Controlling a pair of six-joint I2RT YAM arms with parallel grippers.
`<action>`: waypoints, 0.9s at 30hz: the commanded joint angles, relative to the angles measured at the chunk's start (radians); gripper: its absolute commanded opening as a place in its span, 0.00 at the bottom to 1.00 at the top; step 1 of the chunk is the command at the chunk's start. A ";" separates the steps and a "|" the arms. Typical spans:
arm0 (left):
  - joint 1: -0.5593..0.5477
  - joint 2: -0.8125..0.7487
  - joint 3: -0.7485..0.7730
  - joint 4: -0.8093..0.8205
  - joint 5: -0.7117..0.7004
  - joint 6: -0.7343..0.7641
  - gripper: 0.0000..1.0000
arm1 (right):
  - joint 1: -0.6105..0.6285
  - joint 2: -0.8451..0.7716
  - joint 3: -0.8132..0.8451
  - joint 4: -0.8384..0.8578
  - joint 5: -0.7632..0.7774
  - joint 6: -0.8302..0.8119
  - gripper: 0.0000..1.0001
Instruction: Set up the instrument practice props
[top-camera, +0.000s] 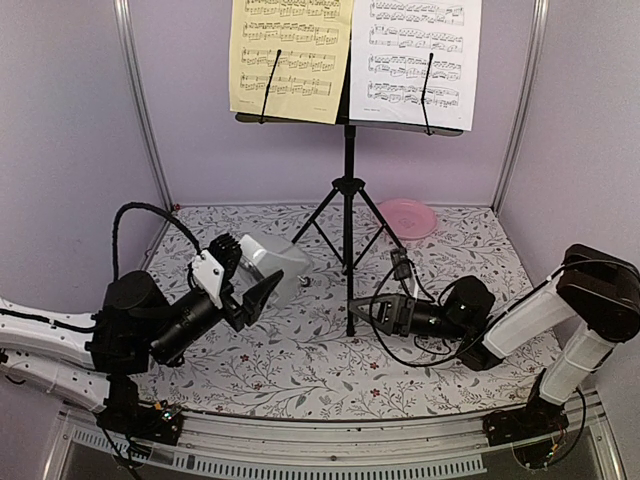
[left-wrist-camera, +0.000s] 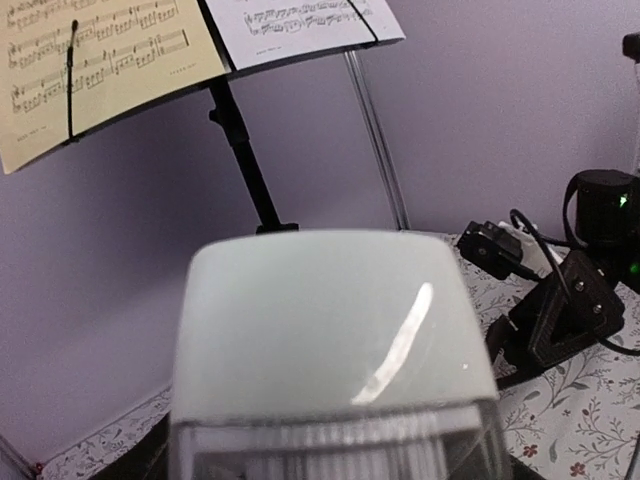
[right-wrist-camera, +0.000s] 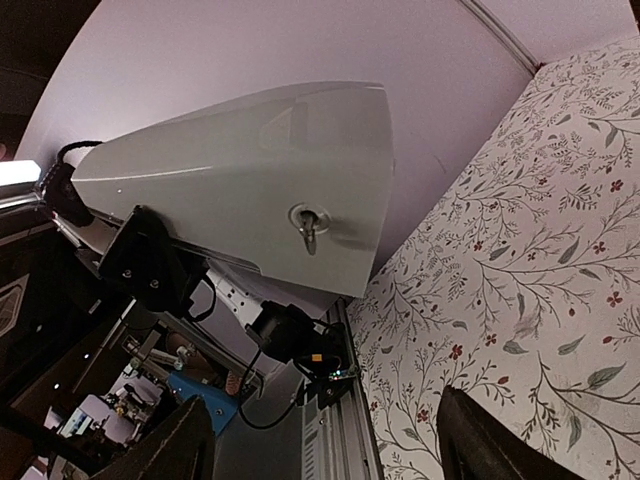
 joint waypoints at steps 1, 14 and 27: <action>0.077 0.051 0.054 -0.038 0.038 -0.273 0.00 | 0.004 -0.116 -0.011 -0.196 0.050 -0.115 0.80; 0.257 0.234 0.010 -0.056 0.329 -0.550 0.00 | 0.003 -0.302 0.118 -0.636 0.095 -0.408 0.97; 0.288 0.405 0.009 0.049 0.520 -0.499 0.05 | 0.004 -0.318 0.212 -0.779 0.120 -0.461 0.99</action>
